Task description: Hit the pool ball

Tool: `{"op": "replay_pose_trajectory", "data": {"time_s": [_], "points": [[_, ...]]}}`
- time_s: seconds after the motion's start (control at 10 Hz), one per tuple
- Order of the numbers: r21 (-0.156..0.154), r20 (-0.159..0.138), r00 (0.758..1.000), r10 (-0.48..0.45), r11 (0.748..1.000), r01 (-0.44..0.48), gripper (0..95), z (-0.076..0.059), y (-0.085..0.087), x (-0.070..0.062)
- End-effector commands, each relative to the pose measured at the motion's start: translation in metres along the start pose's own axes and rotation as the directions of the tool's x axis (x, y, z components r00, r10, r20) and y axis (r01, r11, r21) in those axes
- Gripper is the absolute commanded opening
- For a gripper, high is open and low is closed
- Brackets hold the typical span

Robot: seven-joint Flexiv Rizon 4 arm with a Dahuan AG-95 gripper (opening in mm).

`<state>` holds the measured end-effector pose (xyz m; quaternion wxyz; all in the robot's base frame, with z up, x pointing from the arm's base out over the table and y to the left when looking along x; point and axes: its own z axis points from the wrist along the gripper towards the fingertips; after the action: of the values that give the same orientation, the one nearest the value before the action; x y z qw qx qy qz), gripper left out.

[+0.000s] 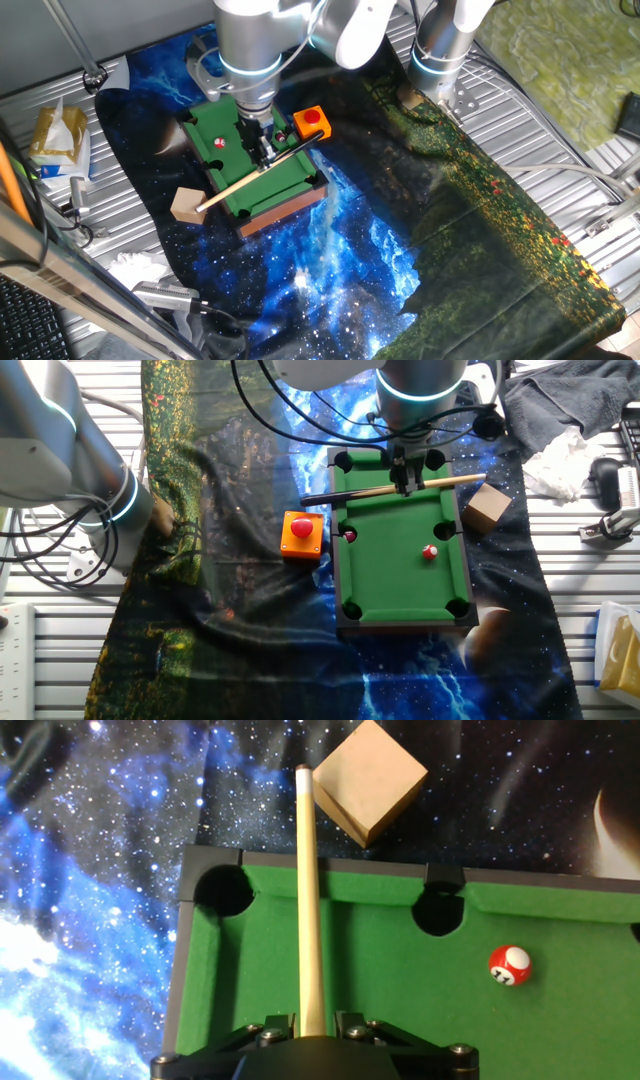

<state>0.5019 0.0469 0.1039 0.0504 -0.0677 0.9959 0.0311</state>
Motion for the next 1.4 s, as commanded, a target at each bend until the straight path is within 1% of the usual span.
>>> {"op": "replay_pose_trajectory", "data": {"time_s": [0.1, 0.5, 1.4], "points": [[0.015, -0.056, 0.972, -0.228, 0.973, 0.229, 0.0, -0.0541, -0.0977, 0.0402], [0.021, -0.058, 0.972, -0.227, 0.973, 0.228, 0.0, -0.0540, -0.0975, 0.0402], [0.024, -0.060, 0.973, -0.223, 0.974, 0.224, 0.0, -0.0540, -0.0975, 0.0403]]}}
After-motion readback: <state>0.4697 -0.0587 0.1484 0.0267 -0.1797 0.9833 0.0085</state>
